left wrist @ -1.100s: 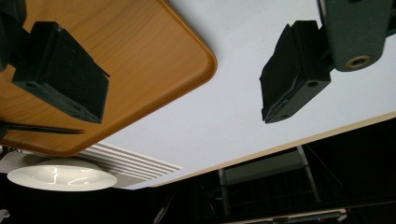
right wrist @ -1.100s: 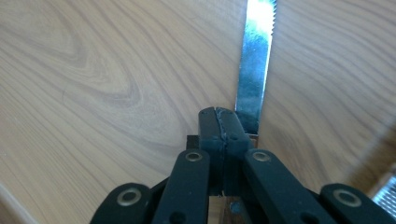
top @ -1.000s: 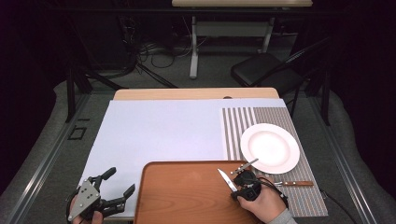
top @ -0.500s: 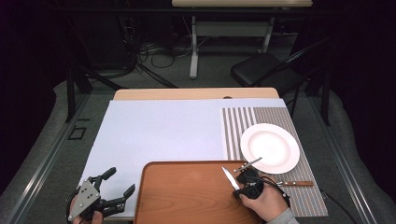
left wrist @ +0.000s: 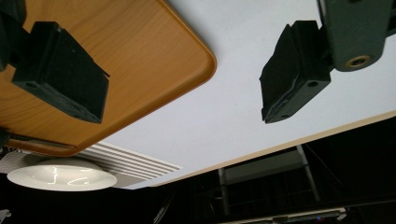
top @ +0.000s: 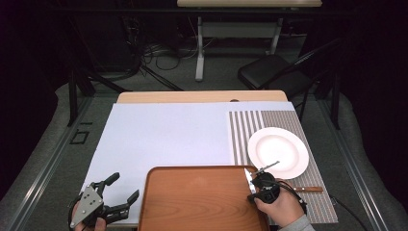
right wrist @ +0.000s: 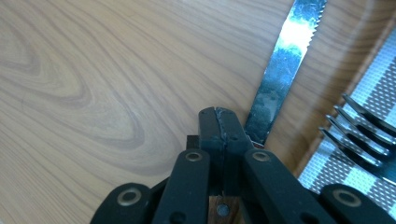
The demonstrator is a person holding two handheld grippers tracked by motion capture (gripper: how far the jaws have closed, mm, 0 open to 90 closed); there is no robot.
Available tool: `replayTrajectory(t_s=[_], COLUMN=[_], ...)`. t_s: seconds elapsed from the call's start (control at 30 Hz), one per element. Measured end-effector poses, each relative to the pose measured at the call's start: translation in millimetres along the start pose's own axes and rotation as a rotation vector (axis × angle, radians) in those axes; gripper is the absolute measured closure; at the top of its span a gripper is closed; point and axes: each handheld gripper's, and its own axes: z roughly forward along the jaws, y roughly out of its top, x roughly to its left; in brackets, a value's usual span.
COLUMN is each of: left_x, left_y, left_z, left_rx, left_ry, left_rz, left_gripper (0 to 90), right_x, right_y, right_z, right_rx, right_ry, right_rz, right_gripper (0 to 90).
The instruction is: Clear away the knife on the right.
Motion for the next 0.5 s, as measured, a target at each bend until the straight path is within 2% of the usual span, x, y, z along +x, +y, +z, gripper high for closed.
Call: replayTrajectory(t_s=[0.07, 0.17, 0.23, 0.27, 0.5], left_x=[0.0, -0.1, 0.0, 0.1, 0.0], left_y=[0.0, 0.1, 0.1, 0.1, 0.2], left_z=[0.0, -0.1, -0.3, -0.2, -0.1], left_rx=[-0.001, -0.002, -0.002, -0.002, -0.001], left_ry=[-0.001, -0.001, 0.000, 0.000, -0.001], left_rz=[0.000, 0.000, 0.001, 0.001, 0.001], left_gripper=[15.2, 15.2, 15.2, 15.2, 15.2], right_x=[-0.9, -2.0, -4.0, -3.7, -4.8], right_y=[-0.2, -0.8, -1.7, -1.7, -2.6], right_z=[-1.8, -2.3, -2.4, -2.7, -4.0], right_rx=[0.016, 0.017, 0.017, 0.018, 0.017], right_ry=[-0.009, -0.006, -0.012, -0.008, -0.012], right_rz=[0.001, 0.013, -0.003, 0.014, 0.019], right_gripper=[90.0, 90.0, 90.0, 90.0, 90.0])
